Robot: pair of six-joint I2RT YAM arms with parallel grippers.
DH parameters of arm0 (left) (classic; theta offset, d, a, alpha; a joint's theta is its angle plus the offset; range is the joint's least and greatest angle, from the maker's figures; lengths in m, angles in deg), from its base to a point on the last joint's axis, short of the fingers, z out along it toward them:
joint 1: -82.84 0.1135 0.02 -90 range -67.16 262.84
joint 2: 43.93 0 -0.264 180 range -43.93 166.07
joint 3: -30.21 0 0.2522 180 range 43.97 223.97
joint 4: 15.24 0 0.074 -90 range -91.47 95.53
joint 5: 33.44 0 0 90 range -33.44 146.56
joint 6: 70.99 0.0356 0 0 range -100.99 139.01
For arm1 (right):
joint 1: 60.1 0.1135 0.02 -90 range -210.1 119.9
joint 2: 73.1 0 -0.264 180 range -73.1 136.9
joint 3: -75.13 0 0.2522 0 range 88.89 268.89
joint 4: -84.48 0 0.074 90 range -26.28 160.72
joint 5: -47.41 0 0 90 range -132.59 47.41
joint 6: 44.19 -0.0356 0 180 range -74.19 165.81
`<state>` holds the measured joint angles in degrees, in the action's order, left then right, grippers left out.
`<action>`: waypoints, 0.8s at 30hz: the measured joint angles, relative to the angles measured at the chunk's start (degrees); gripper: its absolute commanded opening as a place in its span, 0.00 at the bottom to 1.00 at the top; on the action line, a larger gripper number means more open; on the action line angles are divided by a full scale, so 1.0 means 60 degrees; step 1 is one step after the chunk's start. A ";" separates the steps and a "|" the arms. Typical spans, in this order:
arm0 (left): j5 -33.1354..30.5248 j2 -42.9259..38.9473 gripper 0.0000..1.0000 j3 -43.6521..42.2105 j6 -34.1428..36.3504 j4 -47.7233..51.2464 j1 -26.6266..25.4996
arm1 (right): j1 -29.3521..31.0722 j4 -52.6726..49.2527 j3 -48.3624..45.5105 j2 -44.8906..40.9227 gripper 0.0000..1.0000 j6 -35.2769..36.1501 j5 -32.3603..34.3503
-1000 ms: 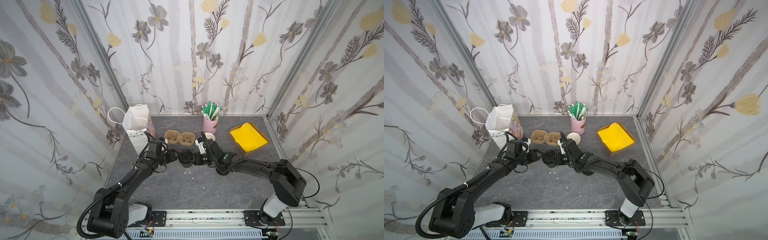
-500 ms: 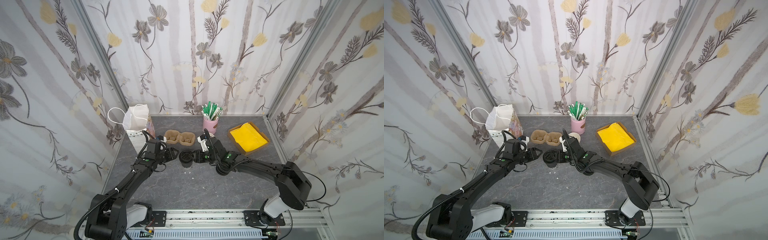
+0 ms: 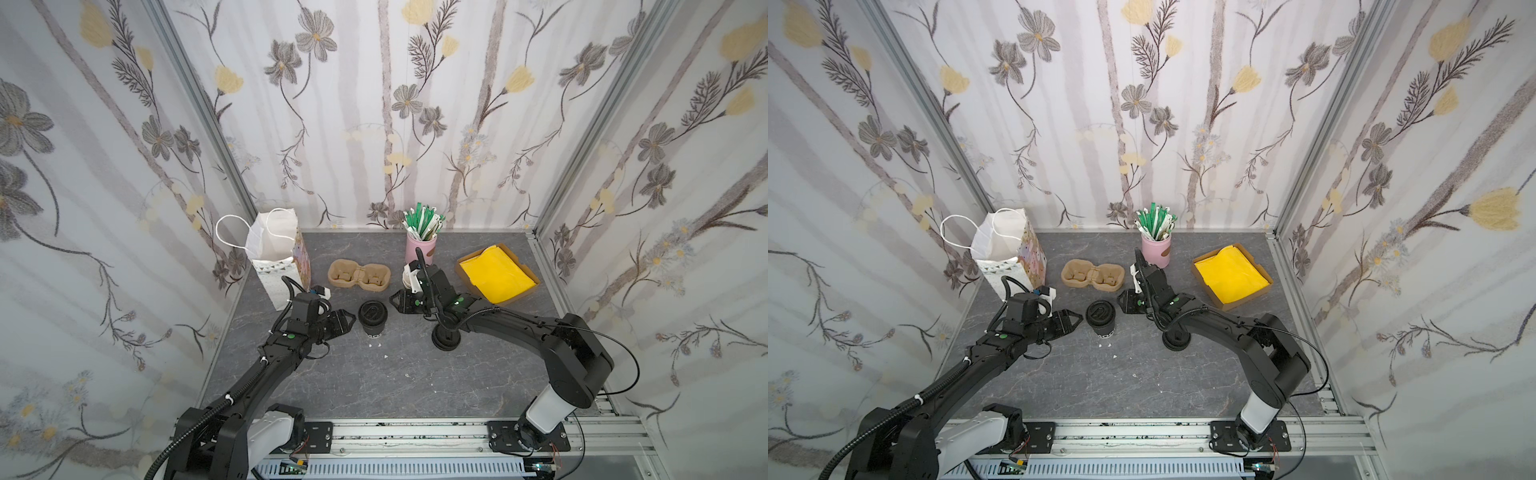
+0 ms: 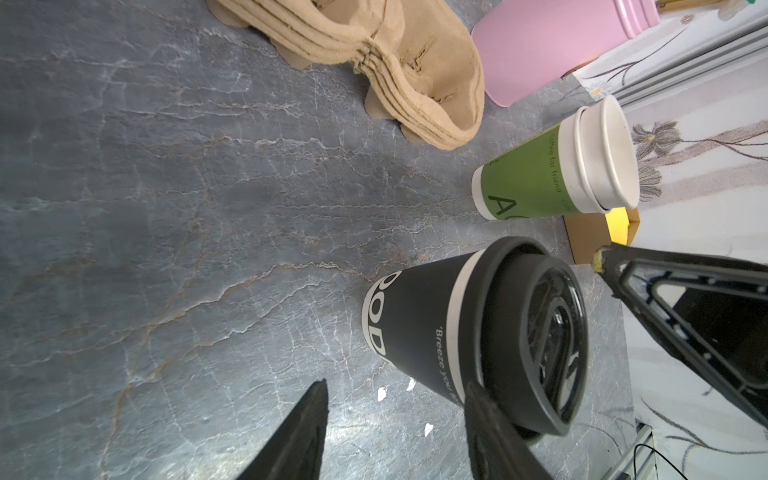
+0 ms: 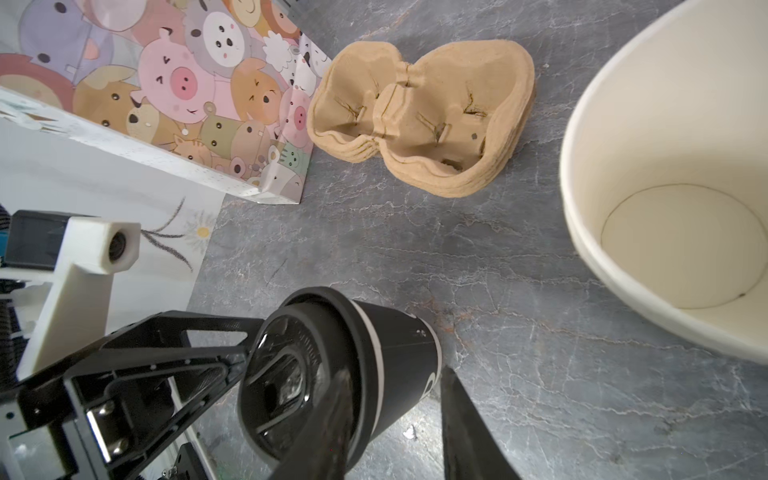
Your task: Pack the takeout coffee
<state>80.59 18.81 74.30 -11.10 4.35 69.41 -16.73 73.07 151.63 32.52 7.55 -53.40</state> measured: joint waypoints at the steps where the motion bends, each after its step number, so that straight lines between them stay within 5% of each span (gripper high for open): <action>1: 0.0007 0.0040 0.55 0.0018 -0.0011 0.0000 -0.0004 | -0.0004 0.0000 0.0047 0.0069 0.36 0.0036 -0.0029; 24: 0.0317 0.0146 0.56 0.0095 0.0058 -0.0011 -0.0015 | 0.0135 0.0000 0.0164 0.0619 0.37 0.0138 -0.0678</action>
<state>82.49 19.68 74.87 -10.75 4.28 69.32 -15.92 73.07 152.61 36.24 8.38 -57.47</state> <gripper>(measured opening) 0.563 0.374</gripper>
